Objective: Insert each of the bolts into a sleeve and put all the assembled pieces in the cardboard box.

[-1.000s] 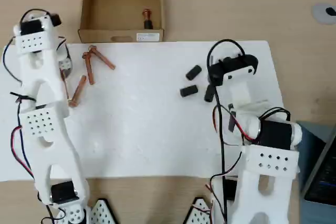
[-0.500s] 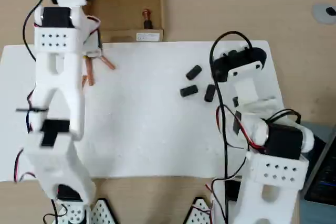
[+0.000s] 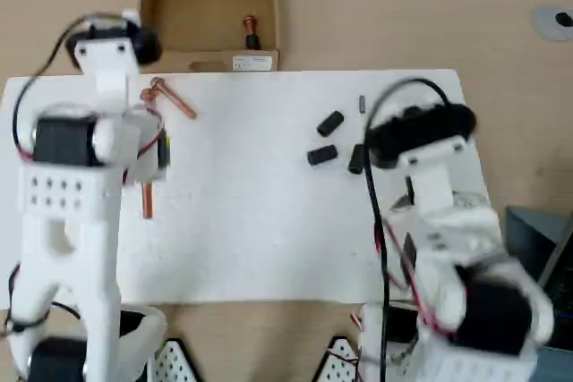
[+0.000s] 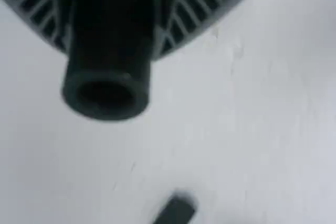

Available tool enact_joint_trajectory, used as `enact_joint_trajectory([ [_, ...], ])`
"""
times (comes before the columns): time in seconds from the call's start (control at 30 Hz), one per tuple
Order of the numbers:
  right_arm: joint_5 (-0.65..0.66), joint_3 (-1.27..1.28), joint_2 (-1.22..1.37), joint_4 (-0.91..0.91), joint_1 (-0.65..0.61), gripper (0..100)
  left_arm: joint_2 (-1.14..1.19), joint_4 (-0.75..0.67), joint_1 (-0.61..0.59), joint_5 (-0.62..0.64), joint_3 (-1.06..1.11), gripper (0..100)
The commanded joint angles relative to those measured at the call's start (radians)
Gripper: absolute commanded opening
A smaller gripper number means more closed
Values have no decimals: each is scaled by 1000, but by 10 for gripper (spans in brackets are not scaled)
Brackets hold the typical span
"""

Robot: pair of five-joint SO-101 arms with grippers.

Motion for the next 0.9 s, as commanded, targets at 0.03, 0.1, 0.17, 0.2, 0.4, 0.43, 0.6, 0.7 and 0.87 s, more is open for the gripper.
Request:
enact_joint_trajectory([
  [0.03, -64, 107, -136, -97, 8, 9, -249, -133, 9, 6, 245, 2],
  [0.1, -86, 179, -193, -144, 8, 9, -352, -218, 9, 9, 367, 2],
  [0.17, -112, 249, -246, -190, 7, 9, -458, -305, 9, 9, 488, 2],
  [0.2, -124, 286, -271, -216, 7, 9, -510, -347, 9, 11, 546, 2],
  [0.4, -233, 496, -407, -330, -125, 9, -799, -540, 9, 109, 810, 2],
  [0.43, -256, 527, -429, -348, -156, 9, -845, -557, 9, 135, 841, 2],
  [0.6, -330, 668, -545, -454, -321, 9, -1044, -635, 9, 157, 987, 2],
  [0.7, -333, 748, -613, -519, -429, 9, -1165, -669, 9, 155, 1057, 2],
  [0.87, -328, 863, -719, -611, -596, 9, -1317, -689, 87, 158, 1140, 2],
])
